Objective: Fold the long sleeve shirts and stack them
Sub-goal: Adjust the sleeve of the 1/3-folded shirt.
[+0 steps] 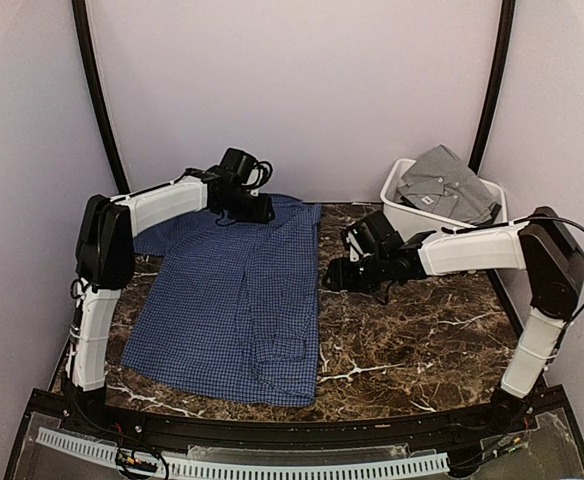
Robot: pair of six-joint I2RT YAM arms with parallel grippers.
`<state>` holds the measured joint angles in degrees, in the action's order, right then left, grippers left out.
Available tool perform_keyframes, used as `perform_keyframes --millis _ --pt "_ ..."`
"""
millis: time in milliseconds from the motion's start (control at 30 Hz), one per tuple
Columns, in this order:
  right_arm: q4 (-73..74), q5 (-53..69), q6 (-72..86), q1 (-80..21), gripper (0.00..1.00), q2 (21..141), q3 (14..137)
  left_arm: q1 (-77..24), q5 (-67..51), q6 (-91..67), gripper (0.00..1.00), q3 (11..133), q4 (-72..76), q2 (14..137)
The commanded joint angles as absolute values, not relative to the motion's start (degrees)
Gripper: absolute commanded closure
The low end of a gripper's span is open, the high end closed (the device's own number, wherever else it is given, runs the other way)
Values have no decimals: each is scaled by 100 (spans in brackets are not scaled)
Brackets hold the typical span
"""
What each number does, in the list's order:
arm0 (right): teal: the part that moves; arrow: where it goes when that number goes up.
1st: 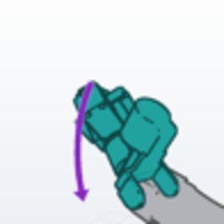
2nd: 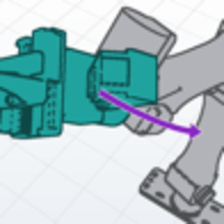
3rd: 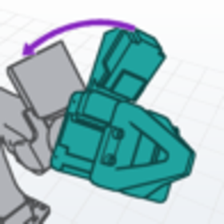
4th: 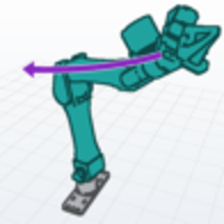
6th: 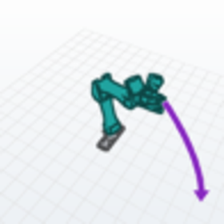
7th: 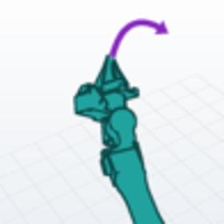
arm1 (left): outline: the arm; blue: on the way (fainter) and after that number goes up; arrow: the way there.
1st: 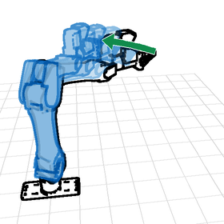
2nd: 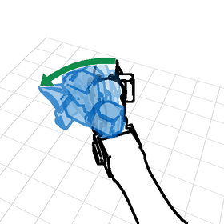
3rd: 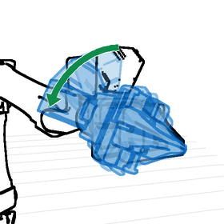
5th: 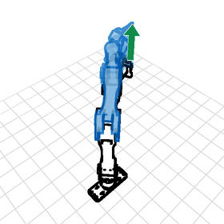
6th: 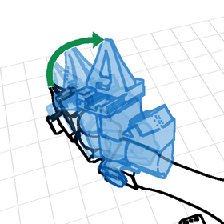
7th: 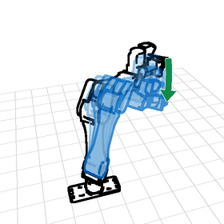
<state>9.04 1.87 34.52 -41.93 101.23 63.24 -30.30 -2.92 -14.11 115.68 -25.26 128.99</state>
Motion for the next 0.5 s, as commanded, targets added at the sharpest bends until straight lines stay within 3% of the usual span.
perform_keyframes --millis 0,300,467 --pt "788 271 3410 -4152 37 10210 6463 -2938 -798 -1037 58 11992 -2478 13352" --pt "738 308 3512 -4157 37 10267 6288 -2936 -955 -971 60 12557 -2471 14050" --pt "736 290 3532 -4157 37 10283 6266 -2922 -849 -1000 78 12668 -2401 14196"
